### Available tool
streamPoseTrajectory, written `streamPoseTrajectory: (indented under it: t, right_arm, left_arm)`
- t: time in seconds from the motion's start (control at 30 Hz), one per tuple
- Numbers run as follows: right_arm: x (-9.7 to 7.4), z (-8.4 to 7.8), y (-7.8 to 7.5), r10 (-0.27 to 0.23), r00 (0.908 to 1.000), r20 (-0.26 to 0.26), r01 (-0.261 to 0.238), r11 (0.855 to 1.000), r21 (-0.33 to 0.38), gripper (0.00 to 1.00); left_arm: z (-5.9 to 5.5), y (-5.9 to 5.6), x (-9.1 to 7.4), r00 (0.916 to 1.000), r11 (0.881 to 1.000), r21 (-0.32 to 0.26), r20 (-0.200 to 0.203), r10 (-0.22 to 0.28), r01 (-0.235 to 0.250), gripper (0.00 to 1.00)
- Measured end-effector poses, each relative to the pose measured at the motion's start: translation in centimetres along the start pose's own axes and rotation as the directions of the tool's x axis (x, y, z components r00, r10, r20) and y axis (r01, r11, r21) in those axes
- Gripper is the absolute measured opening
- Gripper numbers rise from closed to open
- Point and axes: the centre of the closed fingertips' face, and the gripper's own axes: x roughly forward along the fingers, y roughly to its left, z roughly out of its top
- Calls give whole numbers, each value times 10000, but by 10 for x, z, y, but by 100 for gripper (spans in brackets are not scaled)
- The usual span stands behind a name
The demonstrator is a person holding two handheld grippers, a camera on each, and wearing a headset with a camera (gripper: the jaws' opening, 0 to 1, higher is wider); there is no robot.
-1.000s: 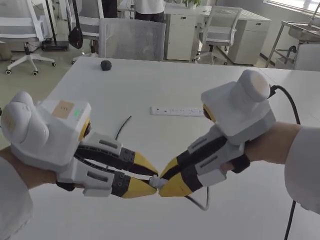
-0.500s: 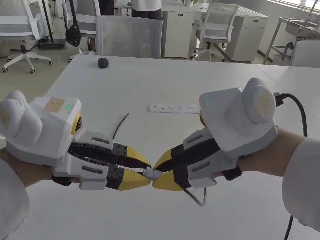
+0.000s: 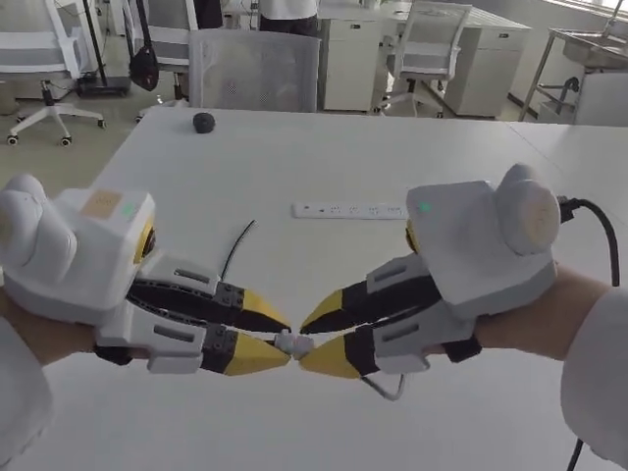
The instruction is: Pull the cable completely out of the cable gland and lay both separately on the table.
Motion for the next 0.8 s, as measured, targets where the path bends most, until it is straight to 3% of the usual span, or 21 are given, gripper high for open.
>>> streamPoseTrajectory:
  t: [0.2, 0.43, 0.8]
  right_arm:
    - [3, -10, 8, 85, 9999, 144, -92, 9990, 447, 14]
    - [3, 13, 5, -36, 9976, 690, 21, 9998, 211, 13]
    - [2, 8, 7, 100, 9988, 485, -112, 9996, 256, 13]
  left_arm:
    - [-2, 0, -4, 10000, 9998, -171, -84, -42, 41, 14]
    - [-2, -2, -4, 9997, 9998, -137, -199, -133, 131, 14]
    - [0, -3, -3, 9998, 9999, -87, -174, -127, 126, 14]
